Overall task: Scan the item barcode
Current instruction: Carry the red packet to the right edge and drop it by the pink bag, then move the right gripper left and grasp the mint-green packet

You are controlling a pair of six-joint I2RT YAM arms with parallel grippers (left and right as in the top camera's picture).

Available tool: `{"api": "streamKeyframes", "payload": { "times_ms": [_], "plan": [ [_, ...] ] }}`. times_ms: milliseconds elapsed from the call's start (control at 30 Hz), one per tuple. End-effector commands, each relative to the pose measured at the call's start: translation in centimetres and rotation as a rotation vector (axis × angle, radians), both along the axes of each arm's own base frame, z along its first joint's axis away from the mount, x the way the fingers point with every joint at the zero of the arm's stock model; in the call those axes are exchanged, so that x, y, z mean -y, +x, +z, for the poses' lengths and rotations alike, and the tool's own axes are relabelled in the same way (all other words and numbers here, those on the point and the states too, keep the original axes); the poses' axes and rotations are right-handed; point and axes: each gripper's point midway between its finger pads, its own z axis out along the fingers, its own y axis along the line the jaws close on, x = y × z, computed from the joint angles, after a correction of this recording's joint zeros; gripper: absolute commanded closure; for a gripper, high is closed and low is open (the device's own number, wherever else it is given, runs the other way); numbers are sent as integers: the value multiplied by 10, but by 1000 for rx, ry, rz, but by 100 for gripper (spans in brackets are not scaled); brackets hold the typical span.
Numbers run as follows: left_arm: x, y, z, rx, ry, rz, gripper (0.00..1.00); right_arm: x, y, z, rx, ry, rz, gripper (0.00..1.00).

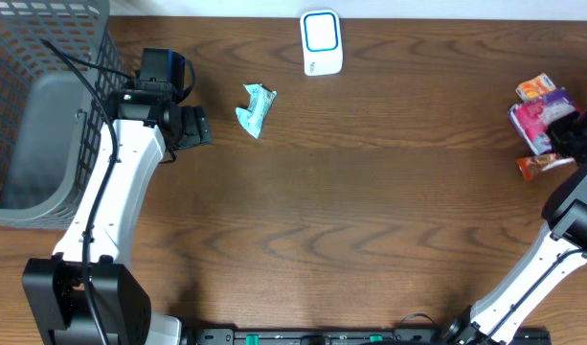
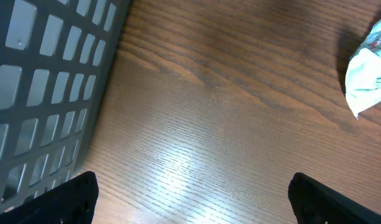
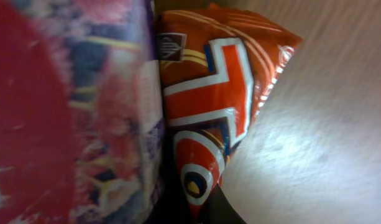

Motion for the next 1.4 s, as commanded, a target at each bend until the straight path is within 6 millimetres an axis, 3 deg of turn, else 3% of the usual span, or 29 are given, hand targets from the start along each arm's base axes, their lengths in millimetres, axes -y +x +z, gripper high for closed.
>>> {"api": "streamKeyframes", "payload": {
  "times_ms": [0,200,433,600,700,800,1133,1233,1367],
  "plan": [
    [-4,1,-2,-8,21,3,2,-25,21,2,103,106,-145,99],
    [-4,1,-2,-8,21,3,2,-57,70,10,276,217,-98,99],
    [-4,1,-2,-8,21,3,2,-59,80,13,308,205,-74,98],
    [-4,1,-2,-8,21,3,2,-56,81,16,316,199,-64,72],
    [-4,1,-2,-8,21,3,2,-55,83,24,319,191,-40,64],
    [-4,1,-2,-8,21,3,2,-54,84,39,323,187,-34,62],
    [-4,1,-2,-8,21,3,2,-59,83,122,371,158,-6,62],
    [-4,1,-2,-8,21,3,2,-77,86,139,401,196,51,63],
    [-4,1,-2,-8,21,3,2,-141,106,161,526,398,313,64]
  ]
}}
